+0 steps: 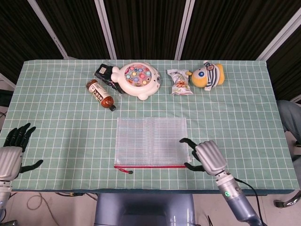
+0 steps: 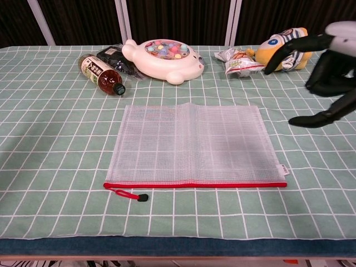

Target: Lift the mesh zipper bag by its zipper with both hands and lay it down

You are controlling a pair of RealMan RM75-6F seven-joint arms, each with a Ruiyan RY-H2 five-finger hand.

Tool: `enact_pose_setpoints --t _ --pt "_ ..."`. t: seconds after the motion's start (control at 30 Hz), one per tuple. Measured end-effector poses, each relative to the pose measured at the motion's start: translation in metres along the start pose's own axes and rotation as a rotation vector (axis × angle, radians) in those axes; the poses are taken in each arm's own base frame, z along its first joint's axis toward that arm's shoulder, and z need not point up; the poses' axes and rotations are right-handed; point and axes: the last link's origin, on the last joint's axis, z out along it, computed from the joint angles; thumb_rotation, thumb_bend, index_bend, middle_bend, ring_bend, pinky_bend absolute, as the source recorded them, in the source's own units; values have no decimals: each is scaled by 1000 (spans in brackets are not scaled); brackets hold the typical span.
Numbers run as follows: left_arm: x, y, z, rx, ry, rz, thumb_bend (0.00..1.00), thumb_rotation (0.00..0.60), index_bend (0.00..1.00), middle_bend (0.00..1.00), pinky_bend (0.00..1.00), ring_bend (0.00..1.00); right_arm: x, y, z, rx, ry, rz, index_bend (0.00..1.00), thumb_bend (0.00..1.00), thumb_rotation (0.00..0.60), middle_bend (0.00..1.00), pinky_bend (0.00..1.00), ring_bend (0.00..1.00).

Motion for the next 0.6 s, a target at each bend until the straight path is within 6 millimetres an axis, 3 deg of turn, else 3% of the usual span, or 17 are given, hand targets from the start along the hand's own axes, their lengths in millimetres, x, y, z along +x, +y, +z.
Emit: enact_pose_setpoints --t 0.23,0.43,0.6 --pt "0 -1 1 6 -4 -7 51 600 0 0 0 0 -34 -53 37 76 -131 30 412 283 600 1000 1000 1000" --pt "0 -2 1 7 -8 -16 51 600 0 0 0 0 -63 -92 54 117 -198 54 433 289 600 1000 1000 1000" --pt "0 -2 2 9 -11 -25 51 600 0 0 0 0 -86 -112 62 116 -236 69 444 294 600 1000 1000 1000"
